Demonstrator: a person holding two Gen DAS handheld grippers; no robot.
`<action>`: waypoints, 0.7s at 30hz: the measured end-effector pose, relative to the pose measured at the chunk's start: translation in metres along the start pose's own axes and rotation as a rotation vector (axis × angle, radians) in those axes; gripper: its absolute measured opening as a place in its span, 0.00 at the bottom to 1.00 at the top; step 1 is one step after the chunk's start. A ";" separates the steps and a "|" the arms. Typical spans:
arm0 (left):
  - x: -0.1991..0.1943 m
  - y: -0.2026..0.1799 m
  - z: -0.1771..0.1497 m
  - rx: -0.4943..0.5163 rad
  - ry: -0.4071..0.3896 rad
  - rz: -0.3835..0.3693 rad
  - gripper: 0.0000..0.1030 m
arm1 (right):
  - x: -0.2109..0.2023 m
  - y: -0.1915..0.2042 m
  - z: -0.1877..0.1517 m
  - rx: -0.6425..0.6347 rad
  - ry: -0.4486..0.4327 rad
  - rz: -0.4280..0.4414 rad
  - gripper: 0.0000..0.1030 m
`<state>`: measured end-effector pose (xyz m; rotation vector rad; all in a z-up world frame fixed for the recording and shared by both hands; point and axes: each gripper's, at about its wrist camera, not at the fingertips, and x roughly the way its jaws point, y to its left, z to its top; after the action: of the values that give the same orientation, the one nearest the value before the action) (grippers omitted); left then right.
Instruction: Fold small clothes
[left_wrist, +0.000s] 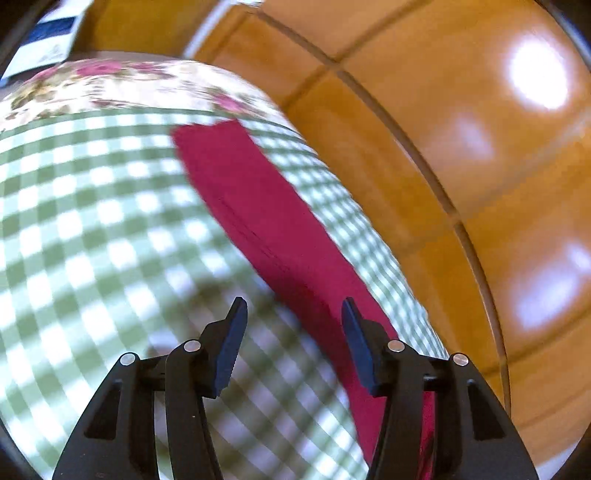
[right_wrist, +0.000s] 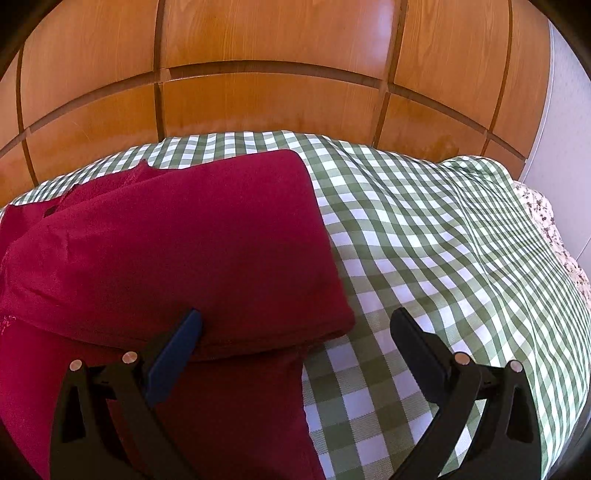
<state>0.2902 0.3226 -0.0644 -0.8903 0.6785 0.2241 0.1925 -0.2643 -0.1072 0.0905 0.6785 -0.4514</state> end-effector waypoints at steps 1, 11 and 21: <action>0.004 0.006 0.006 -0.018 -0.003 0.009 0.50 | 0.000 0.000 0.000 0.000 0.001 0.000 0.98; 0.032 0.030 0.058 -0.058 -0.035 0.060 0.50 | 0.001 0.002 -0.001 -0.013 0.001 -0.011 0.98; 0.019 0.027 0.087 -0.054 -0.105 0.129 0.08 | 0.001 0.003 -0.001 -0.015 0.002 -0.012 0.98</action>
<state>0.3317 0.4054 -0.0556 -0.8805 0.6350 0.4038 0.1938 -0.2620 -0.1089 0.0728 0.6849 -0.4576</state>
